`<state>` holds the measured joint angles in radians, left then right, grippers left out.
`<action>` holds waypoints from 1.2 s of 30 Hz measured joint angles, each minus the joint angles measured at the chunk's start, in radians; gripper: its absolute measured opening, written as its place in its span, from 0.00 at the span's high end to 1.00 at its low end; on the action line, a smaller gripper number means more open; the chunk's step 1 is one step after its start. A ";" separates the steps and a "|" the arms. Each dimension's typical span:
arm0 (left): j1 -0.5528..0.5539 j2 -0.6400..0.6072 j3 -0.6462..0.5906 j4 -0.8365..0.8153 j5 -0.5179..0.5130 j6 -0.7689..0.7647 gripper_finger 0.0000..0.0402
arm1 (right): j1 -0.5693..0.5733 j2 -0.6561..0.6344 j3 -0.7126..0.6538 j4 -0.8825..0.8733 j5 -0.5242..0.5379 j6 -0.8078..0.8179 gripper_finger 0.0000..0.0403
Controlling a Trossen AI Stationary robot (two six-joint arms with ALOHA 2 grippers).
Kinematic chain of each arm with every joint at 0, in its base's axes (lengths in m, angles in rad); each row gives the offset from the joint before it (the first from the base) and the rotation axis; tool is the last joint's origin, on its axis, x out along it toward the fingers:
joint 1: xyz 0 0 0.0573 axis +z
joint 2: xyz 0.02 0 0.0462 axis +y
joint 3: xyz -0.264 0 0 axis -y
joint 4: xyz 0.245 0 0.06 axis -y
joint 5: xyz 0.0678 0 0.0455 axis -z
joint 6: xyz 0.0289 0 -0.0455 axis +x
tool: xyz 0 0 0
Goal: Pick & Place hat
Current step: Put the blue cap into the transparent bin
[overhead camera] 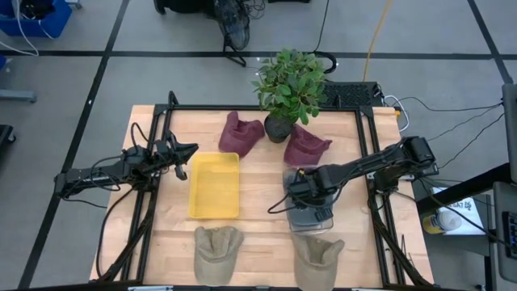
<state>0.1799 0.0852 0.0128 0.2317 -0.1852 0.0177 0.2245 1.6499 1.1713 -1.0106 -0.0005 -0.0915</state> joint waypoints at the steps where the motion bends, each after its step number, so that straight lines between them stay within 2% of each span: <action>1: 0.000 0.000 0.000 0.000 0.000 0.000 0.91 | 0.000 -0.015 0.009 0.002 0.004 -0.001 0.93; 9: 0.000 0.000 0.000 -0.001 0.000 0.000 0.91 | 0.000 -0.147 0.084 0.007 0.035 0.004 0.77; 14: 0.000 0.000 0.000 -0.003 0.000 0.000 0.91 | 0.014 -0.212 0.094 -0.020 0.045 0.038 0.72; 17: 0.000 0.000 0.000 -0.003 0.000 0.000 0.91 | 0.038 -0.234 0.095 -0.073 -0.013 0.105 0.76; 23: 0.000 0.000 0.000 -0.003 0.000 0.001 0.91 | 0.109 -0.234 0.095 -0.116 -0.022 0.167 0.98; 26: 0.000 0.000 0.000 -0.002 0.000 0.001 0.91 | 0.145 -0.219 0.096 -0.102 0.044 0.222 0.98; 36: 0.000 0.000 0.000 -0.002 0.000 -0.001 0.91 | 0.160 -0.118 0.016 -0.079 0.046 0.225 1.00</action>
<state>0.1799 0.0851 0.0128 0.2295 -0.1851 0.0170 0.3843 1.5314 1.1876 -1.0897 0.0458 0.1335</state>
